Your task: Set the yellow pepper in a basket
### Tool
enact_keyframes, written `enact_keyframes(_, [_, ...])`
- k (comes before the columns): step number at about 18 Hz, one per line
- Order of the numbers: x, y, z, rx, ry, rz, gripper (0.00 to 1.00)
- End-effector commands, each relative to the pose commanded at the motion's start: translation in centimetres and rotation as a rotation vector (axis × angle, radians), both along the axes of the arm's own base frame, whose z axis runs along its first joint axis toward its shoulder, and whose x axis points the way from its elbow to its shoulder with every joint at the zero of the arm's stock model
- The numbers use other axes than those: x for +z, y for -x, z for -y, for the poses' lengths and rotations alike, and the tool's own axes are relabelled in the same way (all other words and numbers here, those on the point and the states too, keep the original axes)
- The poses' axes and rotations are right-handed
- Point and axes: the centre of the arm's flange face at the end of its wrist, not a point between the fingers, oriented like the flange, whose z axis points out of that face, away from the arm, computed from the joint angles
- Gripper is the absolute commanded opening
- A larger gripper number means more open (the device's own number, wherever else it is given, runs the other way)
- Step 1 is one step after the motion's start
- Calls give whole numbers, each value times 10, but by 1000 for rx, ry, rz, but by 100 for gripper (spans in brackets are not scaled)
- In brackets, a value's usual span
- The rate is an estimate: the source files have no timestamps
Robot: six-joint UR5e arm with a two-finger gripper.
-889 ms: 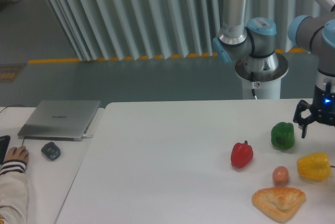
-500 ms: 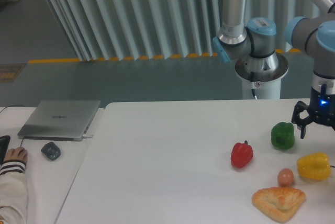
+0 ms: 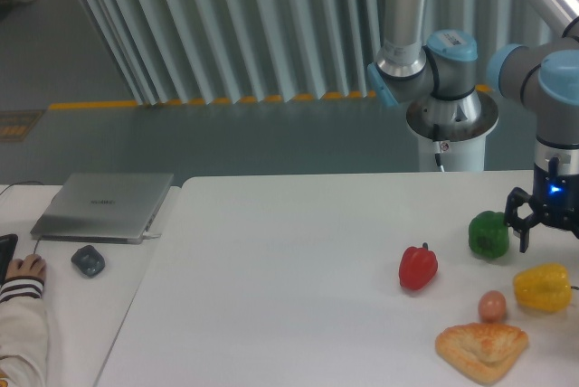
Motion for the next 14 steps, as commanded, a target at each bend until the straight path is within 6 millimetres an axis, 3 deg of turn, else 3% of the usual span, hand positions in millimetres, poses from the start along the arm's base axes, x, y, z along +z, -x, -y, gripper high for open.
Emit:
enact_keyframes(8, [-8,-4,-1,-4,19,-20,100])
enact_keyframes(12, [-8,-14,-14,-21,55,-46,100])
enact_keyframes(14, [-25,-25,-29,-50,184,-107,100])
